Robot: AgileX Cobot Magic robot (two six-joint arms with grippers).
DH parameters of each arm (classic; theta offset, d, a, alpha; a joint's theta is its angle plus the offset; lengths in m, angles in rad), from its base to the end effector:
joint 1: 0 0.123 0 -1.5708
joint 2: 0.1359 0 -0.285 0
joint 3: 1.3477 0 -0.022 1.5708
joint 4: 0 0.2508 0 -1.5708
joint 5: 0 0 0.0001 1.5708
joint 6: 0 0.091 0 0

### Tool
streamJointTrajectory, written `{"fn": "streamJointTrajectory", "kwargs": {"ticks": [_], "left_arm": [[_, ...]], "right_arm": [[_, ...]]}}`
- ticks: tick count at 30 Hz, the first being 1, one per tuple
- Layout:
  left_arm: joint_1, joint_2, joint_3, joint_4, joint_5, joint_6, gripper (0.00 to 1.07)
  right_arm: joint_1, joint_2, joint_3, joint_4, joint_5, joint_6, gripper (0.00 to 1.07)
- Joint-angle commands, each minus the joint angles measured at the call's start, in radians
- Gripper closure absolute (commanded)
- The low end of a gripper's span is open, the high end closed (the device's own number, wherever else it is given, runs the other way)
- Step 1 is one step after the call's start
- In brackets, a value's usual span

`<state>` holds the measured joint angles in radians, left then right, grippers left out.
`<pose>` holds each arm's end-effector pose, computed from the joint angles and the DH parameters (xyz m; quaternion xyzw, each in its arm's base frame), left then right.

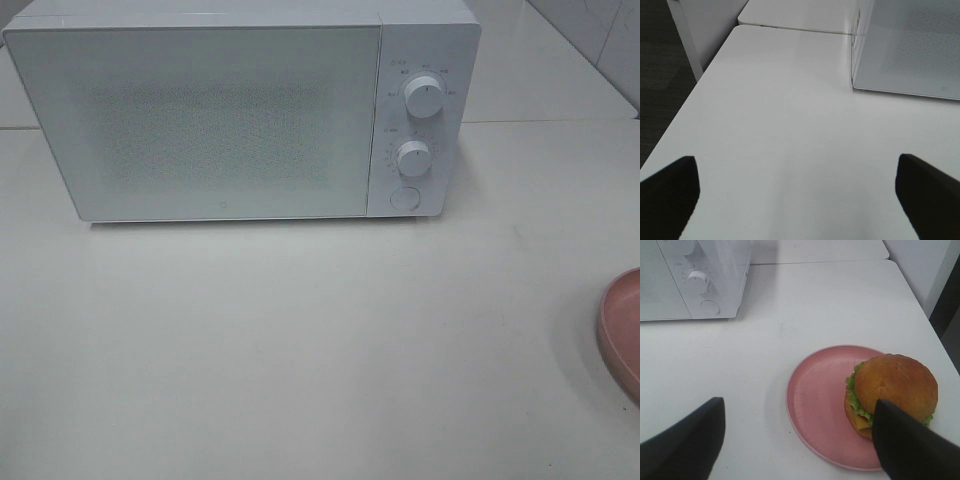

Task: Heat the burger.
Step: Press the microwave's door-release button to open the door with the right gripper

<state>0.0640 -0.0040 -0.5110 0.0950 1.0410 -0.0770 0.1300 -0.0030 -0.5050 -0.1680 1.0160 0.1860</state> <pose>-0.0066 0.0070 0.2822 -0.0611 0.8409 0.0440 0.5359 -0.0030 -0.0134 0.2832 0.0251 0.8359 0.0024 0.5484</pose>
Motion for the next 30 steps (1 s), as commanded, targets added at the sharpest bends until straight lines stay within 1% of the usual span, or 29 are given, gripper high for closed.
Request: {"fn": "streamJointTrajectory", "kwargs": {"ticks": [1,14,19,23,30], "left_arm": [[0.002,-0.019,0.005,-0.005,-0.003,0.000,0.07],[0.002,-0.019,0.005,-0.005,-0.003,0.000,0.07],[0.002,-0.019,0.005,-0.005,-0.003,0.000,0.07],[0.002,-0.019,0.005,-0.005,-0.003,0.000,0.07],[0.002,-0.019,0.005,-0.005,-0.003,0.000,0.07]], "right_arm": [[-0.003,-0.027,-0.001,-0.005,-0.010,0.002,0.31],[-0.003,-0.026,-0.001,-0.005,-0.010,0.002,0.31],[-0.003,0.006,-0.019,-0.006,0.004,0.002,0.31],[-0.003,0.092,-0.054,-0.006,-0.014,0.002,0.31],[-0.003,0.191,-0.053,-0.005,-0.104,0.017,0.31]]}}
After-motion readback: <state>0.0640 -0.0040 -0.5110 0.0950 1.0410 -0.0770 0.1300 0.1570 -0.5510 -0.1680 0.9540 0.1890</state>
